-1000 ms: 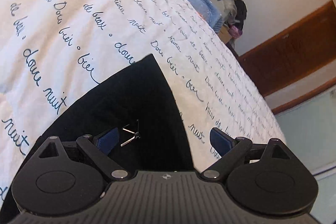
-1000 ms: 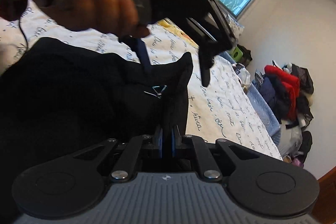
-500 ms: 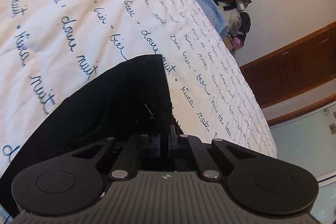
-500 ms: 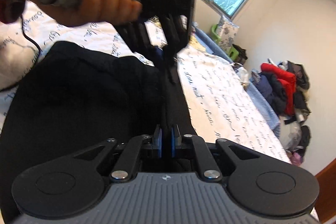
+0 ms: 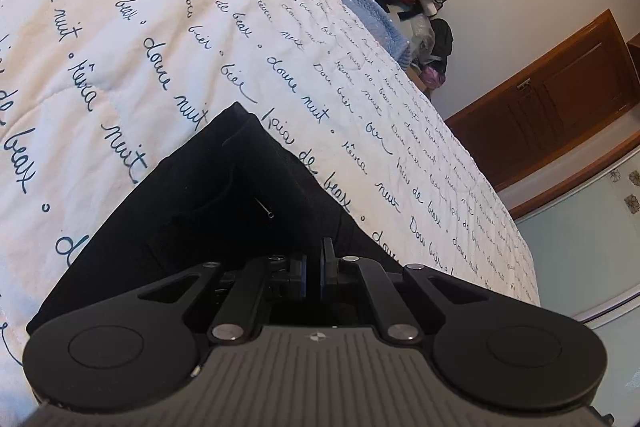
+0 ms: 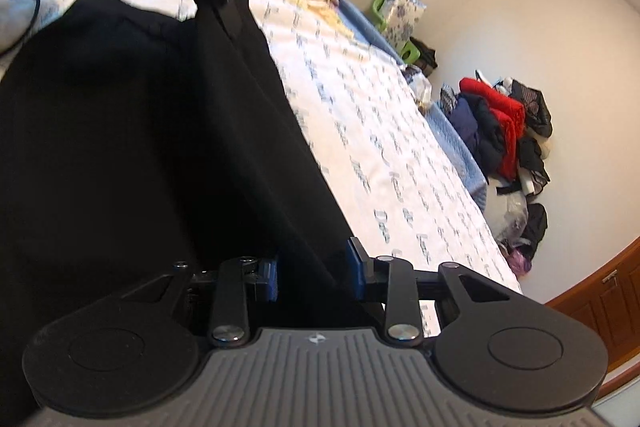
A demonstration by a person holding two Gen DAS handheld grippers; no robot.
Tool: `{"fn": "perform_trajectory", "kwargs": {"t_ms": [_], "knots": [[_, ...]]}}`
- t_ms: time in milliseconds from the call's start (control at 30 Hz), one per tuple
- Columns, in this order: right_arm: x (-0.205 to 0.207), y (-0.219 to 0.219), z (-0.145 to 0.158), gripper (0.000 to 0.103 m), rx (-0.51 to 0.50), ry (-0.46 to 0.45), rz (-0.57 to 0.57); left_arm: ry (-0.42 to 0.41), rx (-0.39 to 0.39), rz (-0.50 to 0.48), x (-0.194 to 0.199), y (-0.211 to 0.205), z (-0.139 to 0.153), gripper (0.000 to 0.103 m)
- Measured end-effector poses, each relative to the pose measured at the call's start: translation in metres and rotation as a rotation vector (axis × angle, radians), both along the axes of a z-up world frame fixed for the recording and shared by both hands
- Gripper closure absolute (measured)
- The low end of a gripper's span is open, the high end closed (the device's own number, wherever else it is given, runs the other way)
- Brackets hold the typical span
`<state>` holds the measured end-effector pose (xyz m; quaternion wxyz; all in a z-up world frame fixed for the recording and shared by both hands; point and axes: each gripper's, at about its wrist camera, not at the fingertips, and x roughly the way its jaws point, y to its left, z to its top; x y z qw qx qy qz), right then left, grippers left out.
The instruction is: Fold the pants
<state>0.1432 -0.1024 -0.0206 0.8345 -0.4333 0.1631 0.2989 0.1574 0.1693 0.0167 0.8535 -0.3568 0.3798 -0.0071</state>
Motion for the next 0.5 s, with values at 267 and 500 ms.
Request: {"fn": "perform_trajectory", "kwargs": {"t_ms": [267,500], "knots": [[-0.04,-0.002,0.005,0.096,-0.006,-0.002,-0.006,-0.03,0.028,-0.017,-0.017,0.005,0.004,0.094],[-0.068,0.0,0.01,0.096,0.053,0.06,0.008,-0.013,0.048,-0.051,-0.041,0.01,0.001,0.094]]}}
